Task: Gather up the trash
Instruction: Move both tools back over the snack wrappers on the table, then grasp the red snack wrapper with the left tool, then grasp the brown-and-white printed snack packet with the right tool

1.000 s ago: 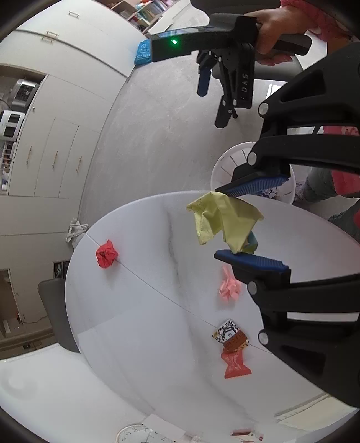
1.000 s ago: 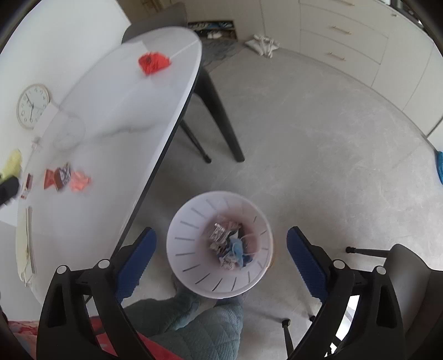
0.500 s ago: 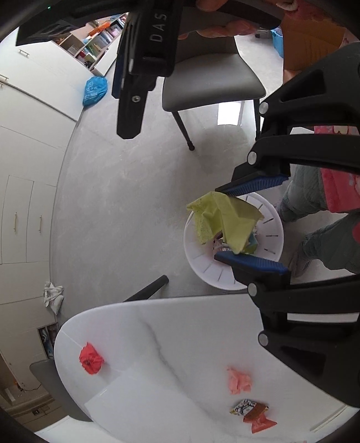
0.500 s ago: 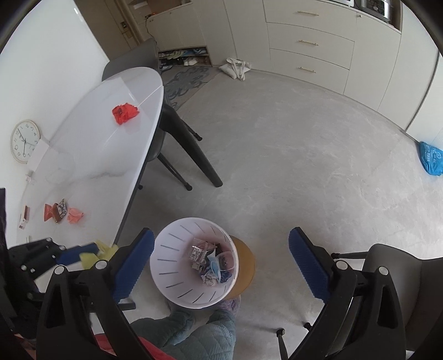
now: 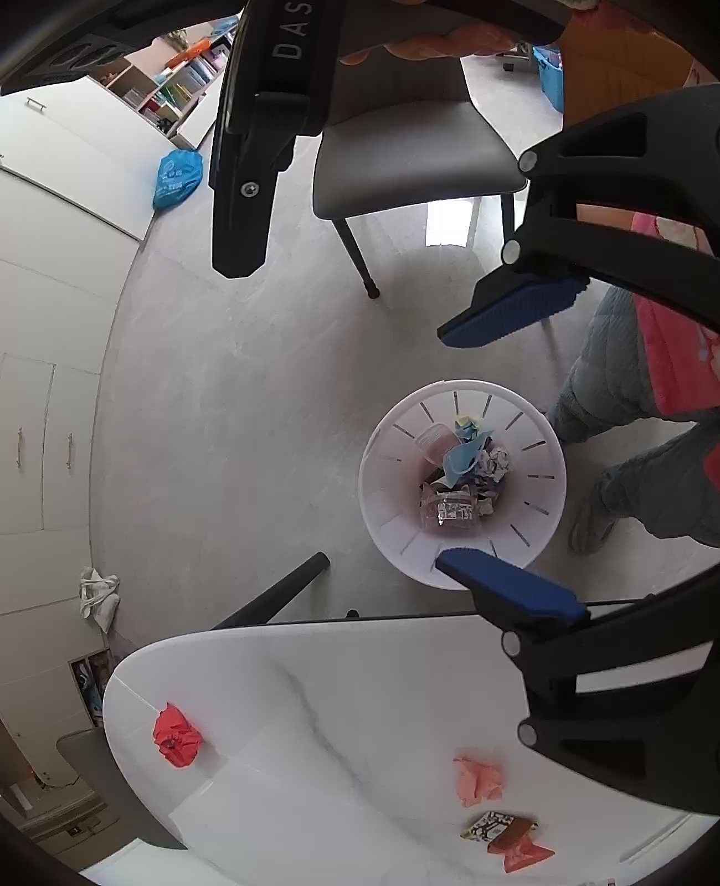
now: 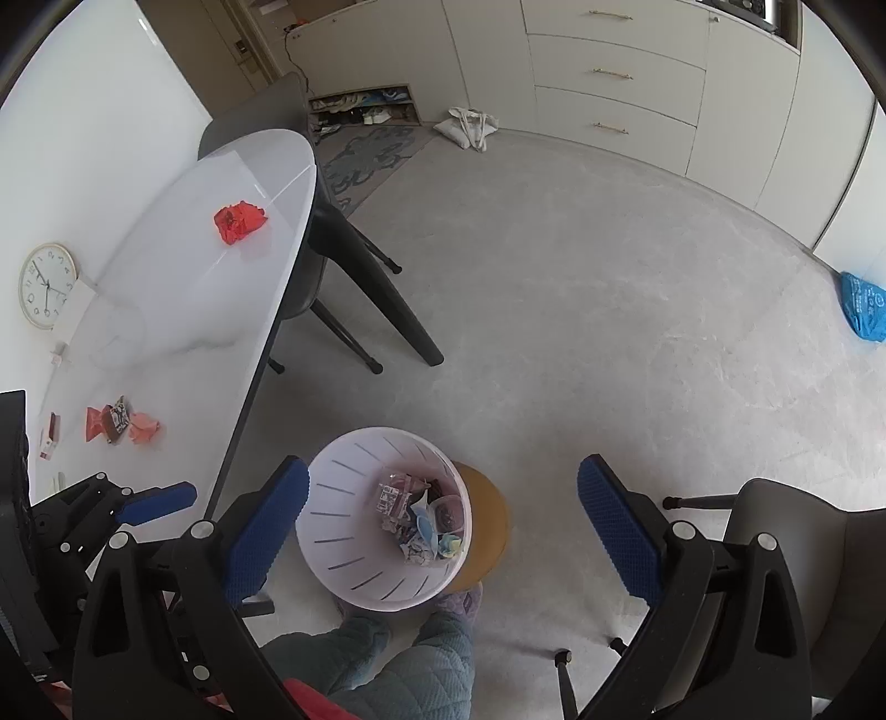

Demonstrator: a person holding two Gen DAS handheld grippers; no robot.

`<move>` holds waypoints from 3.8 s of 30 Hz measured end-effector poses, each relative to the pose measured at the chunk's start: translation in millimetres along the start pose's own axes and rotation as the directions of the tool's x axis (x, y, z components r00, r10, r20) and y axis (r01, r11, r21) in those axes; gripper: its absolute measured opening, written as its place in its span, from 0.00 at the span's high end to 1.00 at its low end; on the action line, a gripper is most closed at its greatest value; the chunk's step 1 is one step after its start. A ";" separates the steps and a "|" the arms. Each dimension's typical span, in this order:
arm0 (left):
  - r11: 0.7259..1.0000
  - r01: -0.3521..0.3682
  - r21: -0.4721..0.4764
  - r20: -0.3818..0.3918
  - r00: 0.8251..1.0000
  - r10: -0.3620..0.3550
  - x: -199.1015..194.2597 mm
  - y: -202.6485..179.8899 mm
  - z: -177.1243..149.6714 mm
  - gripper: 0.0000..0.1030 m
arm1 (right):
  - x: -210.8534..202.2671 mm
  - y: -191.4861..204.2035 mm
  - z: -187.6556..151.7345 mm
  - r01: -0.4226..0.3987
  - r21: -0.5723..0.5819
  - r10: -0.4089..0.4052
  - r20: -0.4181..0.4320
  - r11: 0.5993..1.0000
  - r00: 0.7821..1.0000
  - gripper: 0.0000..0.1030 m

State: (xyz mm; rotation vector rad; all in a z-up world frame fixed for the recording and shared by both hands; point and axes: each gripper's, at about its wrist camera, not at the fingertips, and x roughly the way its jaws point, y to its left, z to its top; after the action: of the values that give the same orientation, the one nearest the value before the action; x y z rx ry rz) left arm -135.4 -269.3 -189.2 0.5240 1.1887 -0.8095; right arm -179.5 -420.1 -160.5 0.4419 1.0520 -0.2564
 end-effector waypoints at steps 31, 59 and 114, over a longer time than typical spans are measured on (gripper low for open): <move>0.846 -0.249 -0.472 0.167 0.917 0.363 -135.0 245.1 -101.0 0.08 | 9.3 257.5 32.3 -0.239 -0.419 0.254 -0.021 0.876 0.967 0.02; 0.934 -0.101 0.343 0.066 0.994 0.083 -18.8 370.3 -111.9 0.35 | 77.3 344.8 2.5 -0.185 -0.400 0.094 -0.236 0.898 0.967 0.02; 0.662 -0.178 -0.727 0.066 0.943 0.327 -138.0 344.6 -202.8 0.62 | 178.3 485.4 -24.3 -0.464 -0.886 -0.019 -0.464 0.020 0.885 0.61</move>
State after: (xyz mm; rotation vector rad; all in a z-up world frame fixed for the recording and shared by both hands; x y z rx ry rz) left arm -8.6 131.0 -138.6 -0.0503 1.1110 -0.0981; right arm 85.3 21.1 -216.8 -0.7326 1.2273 0.9667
